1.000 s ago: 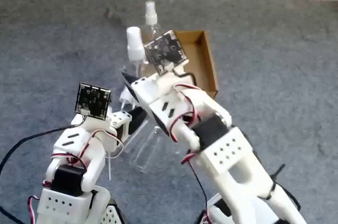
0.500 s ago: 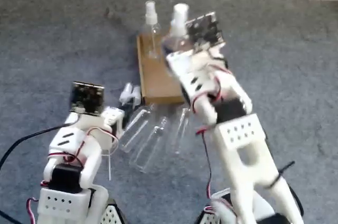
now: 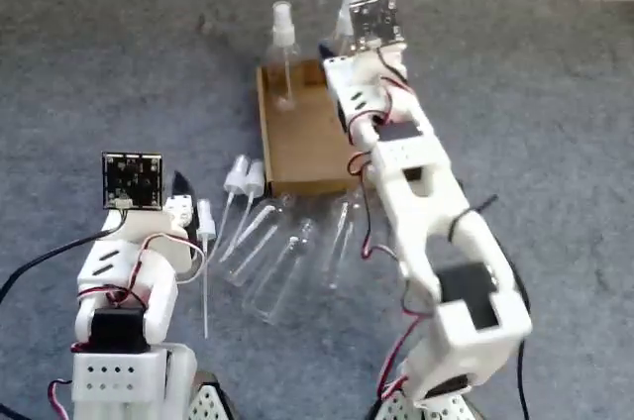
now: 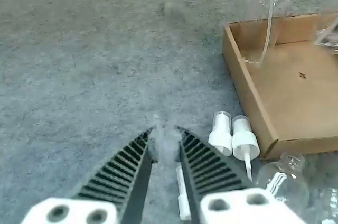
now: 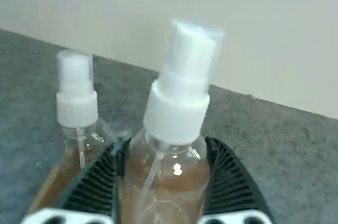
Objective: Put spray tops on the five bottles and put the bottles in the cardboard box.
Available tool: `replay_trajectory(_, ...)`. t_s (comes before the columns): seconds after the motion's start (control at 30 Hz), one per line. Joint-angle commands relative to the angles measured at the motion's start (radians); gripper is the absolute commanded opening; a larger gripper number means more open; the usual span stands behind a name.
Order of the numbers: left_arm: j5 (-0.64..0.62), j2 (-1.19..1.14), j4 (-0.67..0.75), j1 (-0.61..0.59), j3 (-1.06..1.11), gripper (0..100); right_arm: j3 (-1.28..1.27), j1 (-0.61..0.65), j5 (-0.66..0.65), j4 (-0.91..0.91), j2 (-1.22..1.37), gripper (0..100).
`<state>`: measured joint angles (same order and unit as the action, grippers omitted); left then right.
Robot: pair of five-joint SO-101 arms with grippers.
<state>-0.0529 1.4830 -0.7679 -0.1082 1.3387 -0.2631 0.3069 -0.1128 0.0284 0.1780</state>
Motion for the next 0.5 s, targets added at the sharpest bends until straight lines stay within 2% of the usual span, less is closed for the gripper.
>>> replay_trajectory(0.0,-0.012,0.01,0.035,-0.012,-0.004,1,0.09,-0.015,-0.012,0.096,0.054,0.4)
replay_trajectory(0.23,-0.012,0.01,0.035,-0.012,-0.004,1,0.09,-0.033,-0.011,0.206,0.163,0.4)
replay_trajectory(0.47,-0.012,0.01,0.035,-0.012,-0.004,1,0.09,-0.047,-0.008,0.237,0.211,0.4)
